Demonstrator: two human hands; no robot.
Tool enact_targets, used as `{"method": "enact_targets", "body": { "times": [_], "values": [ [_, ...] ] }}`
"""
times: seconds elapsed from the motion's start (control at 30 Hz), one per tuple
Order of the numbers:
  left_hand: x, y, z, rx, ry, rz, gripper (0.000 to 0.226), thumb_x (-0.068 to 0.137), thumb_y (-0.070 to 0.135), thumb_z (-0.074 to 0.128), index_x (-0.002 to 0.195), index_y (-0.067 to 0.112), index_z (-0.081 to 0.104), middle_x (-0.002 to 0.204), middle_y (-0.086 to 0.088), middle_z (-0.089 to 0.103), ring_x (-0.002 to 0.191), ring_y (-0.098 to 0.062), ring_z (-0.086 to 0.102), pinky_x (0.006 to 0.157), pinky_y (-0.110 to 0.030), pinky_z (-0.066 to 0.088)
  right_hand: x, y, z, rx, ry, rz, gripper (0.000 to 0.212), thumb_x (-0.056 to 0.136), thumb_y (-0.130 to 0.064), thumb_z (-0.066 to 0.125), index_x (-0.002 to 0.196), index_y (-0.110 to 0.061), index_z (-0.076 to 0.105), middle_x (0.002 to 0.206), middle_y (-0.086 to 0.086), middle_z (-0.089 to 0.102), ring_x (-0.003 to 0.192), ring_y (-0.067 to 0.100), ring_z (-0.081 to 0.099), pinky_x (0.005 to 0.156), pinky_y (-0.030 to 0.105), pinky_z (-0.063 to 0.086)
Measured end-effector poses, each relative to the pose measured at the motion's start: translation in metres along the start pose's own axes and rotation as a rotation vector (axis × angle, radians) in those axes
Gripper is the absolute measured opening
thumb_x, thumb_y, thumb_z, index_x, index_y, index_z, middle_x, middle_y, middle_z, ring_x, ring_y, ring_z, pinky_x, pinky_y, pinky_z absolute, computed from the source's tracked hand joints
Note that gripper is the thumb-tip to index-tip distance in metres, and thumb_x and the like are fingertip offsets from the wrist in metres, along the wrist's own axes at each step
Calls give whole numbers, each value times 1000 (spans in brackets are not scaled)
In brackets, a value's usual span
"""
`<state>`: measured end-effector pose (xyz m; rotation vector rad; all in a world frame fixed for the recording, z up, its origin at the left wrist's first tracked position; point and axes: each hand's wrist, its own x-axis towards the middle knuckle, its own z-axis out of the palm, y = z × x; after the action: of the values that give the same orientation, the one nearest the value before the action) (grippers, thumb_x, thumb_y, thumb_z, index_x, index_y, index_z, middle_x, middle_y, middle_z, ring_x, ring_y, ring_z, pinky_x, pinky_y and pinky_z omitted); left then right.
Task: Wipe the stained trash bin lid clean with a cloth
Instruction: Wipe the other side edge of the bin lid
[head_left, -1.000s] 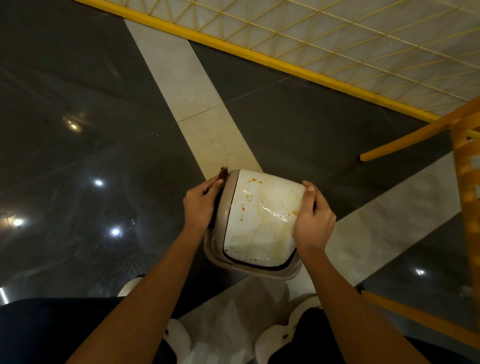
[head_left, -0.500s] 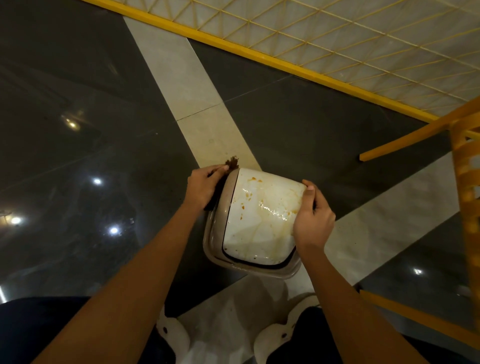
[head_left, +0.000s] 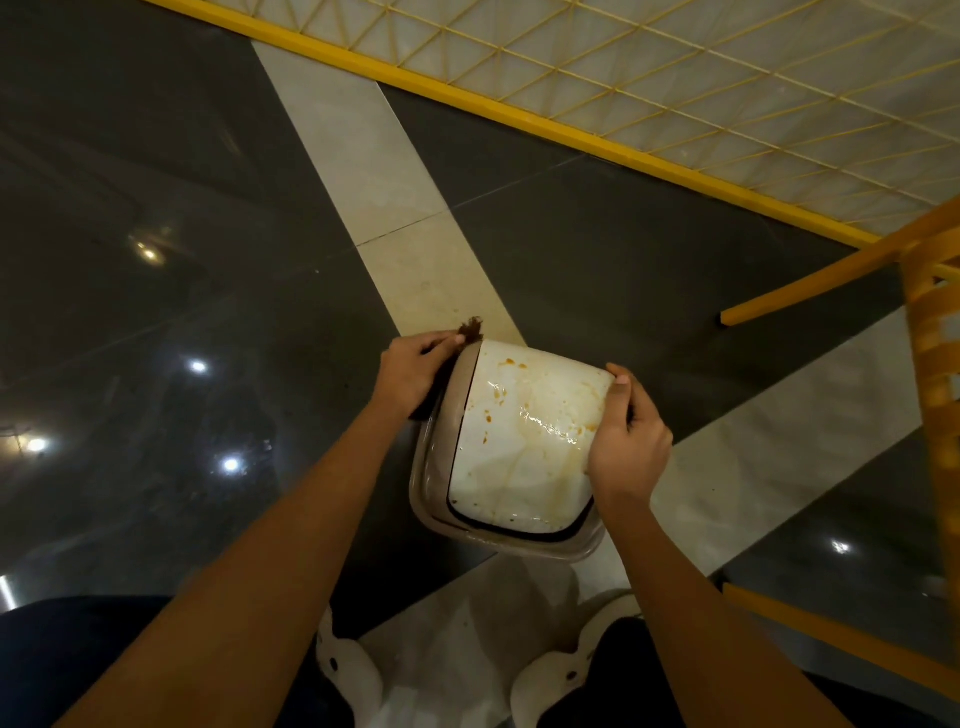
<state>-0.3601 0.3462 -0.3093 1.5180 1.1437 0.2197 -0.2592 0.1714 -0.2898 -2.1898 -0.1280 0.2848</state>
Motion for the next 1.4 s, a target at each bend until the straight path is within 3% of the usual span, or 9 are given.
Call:
{"method": "enact_targets", "body": {
  "times": [0.17, 0.37, 0.6, 0.67, 0.8, 1.0, 1.17, 1.33, 1.4],
  "values": [
    [15, 16, 3, 68, -127, -7, 29, 89, 24, 59, 114, 11, 65, 113, -5, 66, 100, -8, 54, 86, -17, 38, 0, 1, 1, 14, 11, 13, 32, 97, -36, 39, 114, -27, 65, 111, -2, 66, 102, 17, 59, 90, 43, 50],
    [-47, -24, 6, -103, 201, -30, 25, 91, 21, 56, 113, 16, 66, 101, 8, 65, 88, 1, 58, 69, 1, 39, -1, -1, 0, 12, 16, 19, 32, 98, -35, 39, 113, -27, 65, 113, -2, 66, 103, 16, 58, 90, 41, 50],
    [-125, -67, 26, -196, 430, -104, 26, 91, 21, 54, 116, 17, 63, 108, 6, 65, 101, -5, 59, 87, -20, 45, -1, -1, -1, 4, -5, 22, 34, 98, -36, 38, 116, -25, 64, 115, -1, 65, 106, 17, 57, 92, 38, 49],
    [-111, -58, 21, -161, 407, -67, 24, 91, 19, 56, 113, 17, 64, 104, 5, 66, 97, -5, 60, 86, -19, 46, 0, -2, -1, 2, -14, 24, 34, 98, -36, 38, 116, -25, 64, 116, -1, 64, 107, 17, 57, 93, 39, 48],
    [-80, -39, 14, -104, 335, -32, 23, 91, 18, 56, 112, 15, 66, 100, 10, 64, 91, 1, 57, 74, 0, 39, -1, -2, -1, 1, -10, 23, 34, 97, -38, 37, 116, -26, 64, 115, -2, 65, 105, 17, 57, 92, 41, 49],
    [-95, -50, 20, -144, 397, -47, 25, 91, 18, 56, 115, 16, 64, 105, 6, 65, 97, -5, 59, 85, -17, 44, -2, -2, -3, -13, -45, -10, 31, 98, -33, 39, 114, -27, 64, 110, -1, 66, 97, 12, 57, 87, 33, 49],
    [-62, -27, 13, -85, 312, -15, 25, 91, 20, 56, 114, 14, 65, 100, 6, 64, 90, -1, 56, 68, 4, 37, -1, -2, -3, -32, -53, -21, 31, 98, -34, 39, 114, -28, 64, 108, 0, 66, 98, 16, 59, 87, 38, 50],
    [-22, -2, 9, 8, 167, 46, 27, 91, 22, 56, 115, 13, 64, 110, -3, 67, 100, -6, 57, 80, -8, 39, 2, -4, -3, -22, -42, 11, 31, 98, -34, 39, 113, -29, 64, 108, -1, 66, 98, 15, 58, 88, 36, 50],
    [-22, 1, 10, -12, 156, 67, 27, 91, 23, 56, 116, 15, 64, 111, 0, 67, 99, -3, 57, 80, -4, 40, 3, -3, -3, -12, -31, 20, 30, 98, -35, 39, 112, -29, 65, 108, -2, 67, 97, 14, 58, 88, 38, 51]
  ]
}}
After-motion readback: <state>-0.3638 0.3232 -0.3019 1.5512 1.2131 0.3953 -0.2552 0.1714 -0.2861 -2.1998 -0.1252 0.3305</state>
